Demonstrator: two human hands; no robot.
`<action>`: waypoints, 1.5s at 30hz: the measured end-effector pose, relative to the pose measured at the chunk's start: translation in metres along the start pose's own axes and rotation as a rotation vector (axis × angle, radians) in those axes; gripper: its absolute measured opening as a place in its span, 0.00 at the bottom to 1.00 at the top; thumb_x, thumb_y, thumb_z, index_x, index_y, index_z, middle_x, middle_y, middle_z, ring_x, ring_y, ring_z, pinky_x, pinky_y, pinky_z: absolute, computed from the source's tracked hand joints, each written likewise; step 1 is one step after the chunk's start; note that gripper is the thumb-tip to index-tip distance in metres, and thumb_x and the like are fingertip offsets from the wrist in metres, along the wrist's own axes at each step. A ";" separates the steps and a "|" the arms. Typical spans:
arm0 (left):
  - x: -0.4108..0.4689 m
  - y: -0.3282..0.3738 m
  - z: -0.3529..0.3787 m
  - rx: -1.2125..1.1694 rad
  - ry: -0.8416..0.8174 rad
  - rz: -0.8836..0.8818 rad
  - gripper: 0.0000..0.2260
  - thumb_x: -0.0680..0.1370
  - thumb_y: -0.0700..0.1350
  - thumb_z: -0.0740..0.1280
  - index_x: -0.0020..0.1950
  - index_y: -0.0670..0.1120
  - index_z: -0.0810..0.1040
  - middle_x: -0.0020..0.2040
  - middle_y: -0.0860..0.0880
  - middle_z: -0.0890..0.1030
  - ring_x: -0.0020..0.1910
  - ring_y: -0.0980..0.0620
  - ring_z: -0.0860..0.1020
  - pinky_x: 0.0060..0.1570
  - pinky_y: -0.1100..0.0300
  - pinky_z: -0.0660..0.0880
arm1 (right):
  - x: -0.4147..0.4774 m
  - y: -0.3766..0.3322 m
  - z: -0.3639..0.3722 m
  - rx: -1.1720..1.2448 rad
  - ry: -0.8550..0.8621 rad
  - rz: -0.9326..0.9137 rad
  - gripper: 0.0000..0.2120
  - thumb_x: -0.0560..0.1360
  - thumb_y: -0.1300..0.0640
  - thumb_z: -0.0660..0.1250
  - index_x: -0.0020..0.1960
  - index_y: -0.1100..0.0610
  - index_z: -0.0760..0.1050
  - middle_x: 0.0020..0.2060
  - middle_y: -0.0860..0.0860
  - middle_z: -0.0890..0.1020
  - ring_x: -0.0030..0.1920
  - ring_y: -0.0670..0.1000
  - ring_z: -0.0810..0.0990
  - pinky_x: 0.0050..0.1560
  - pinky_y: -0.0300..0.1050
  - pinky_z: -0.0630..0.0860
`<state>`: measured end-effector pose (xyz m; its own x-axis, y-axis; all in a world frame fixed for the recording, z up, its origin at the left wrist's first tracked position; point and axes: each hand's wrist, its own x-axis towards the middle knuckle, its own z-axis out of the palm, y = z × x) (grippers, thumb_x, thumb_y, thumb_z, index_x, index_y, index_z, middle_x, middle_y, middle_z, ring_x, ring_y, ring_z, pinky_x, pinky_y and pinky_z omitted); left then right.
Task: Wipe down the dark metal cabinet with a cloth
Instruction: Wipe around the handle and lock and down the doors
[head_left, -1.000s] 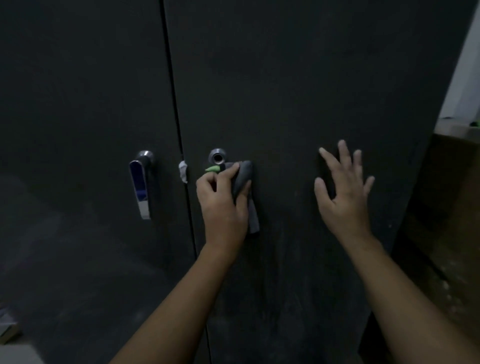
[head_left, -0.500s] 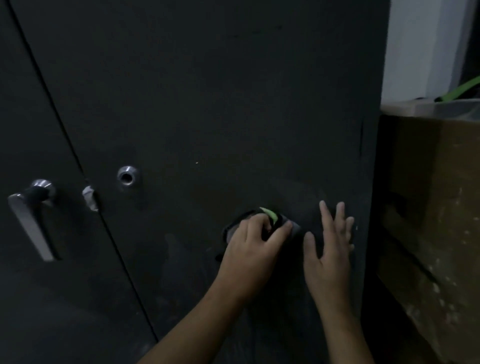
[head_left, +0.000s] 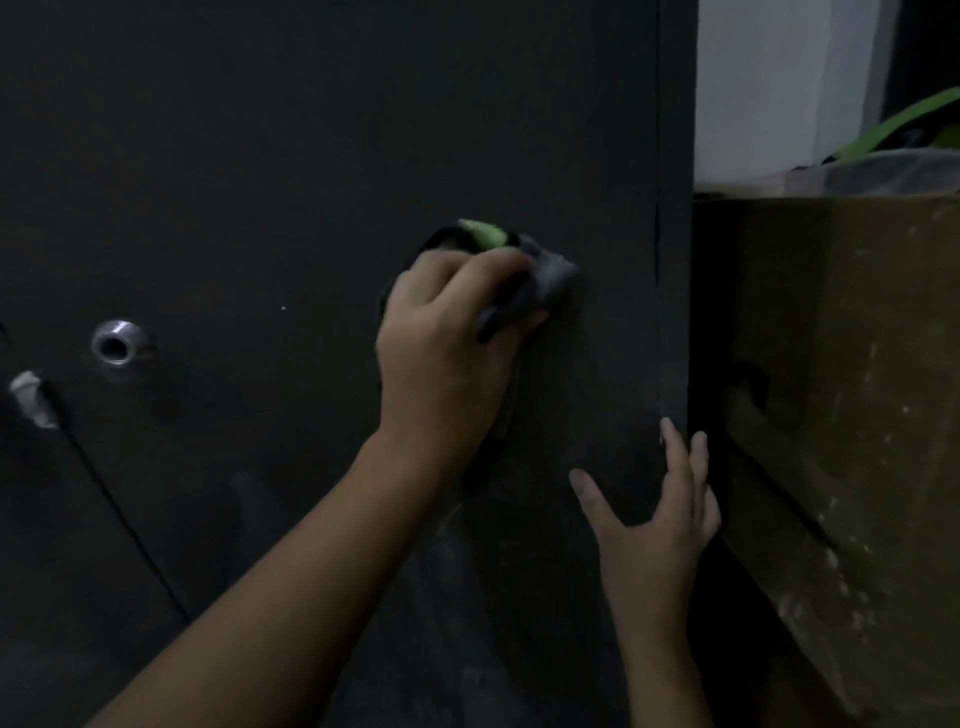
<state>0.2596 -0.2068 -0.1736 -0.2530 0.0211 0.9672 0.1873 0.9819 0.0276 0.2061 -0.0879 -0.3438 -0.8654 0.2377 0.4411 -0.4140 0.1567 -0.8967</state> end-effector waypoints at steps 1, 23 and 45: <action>0.004 0.005 0.010 0.006 -0.025 0.038 0.14 0.73 0.47 0.76 0.57 0.46 0.82 0.50 0.46 0.80 0.48 0.50 0.76 0.45 0.55 0.76 | 0.002 0.003 -0.003 0.033 0.002 0.021 0.46 0.65 0.42 0.77 0.77 0.41 0.59 0.78 0.45 0.59 0.77 0.52 0.55 0.67 0.50 0.63; -0.018 0.047 0.090 0.054 -0.416 0.581 0.16 0.76 0.41 0.62 0.63 0.46 0.80 0.64 0.43 0.79 0.60 0.42 0.78 0.58 0.48 0.73 | 0.015 0.040 -0.041 0.731 -0.169 0.191 0.28 0.73 0.74 0.58 0.69 0.55 0.74 0.63 0.49 0.81 0.64 0.48 0.78 0.54 0.37 0.77; -0.135 -0.072 -0.048 0.189 -0.312 0.251 0.11 0.77 0.44 0.68 0.59 0.50 0.78 0.56 0.44 0.80 0.51 0.43 0.77 0.50 0.54 0.69 | -0.051 0.021 0.019 0.006 -0.079 -0.268 0.32 0.70 0.53 0.62 0.74 0.54 0.67 0.79 0.53 0.55 0.79 0.55 0.55 0.69 0.66 0.67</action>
<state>0.3263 -0.2891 -0.2944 -0.5013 0.2906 0.8150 0.1099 0.9557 -0.2731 0.2361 -0.1149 -0.3853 -0.7439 0.1126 0.6587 -0.6328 0.1981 -0.7485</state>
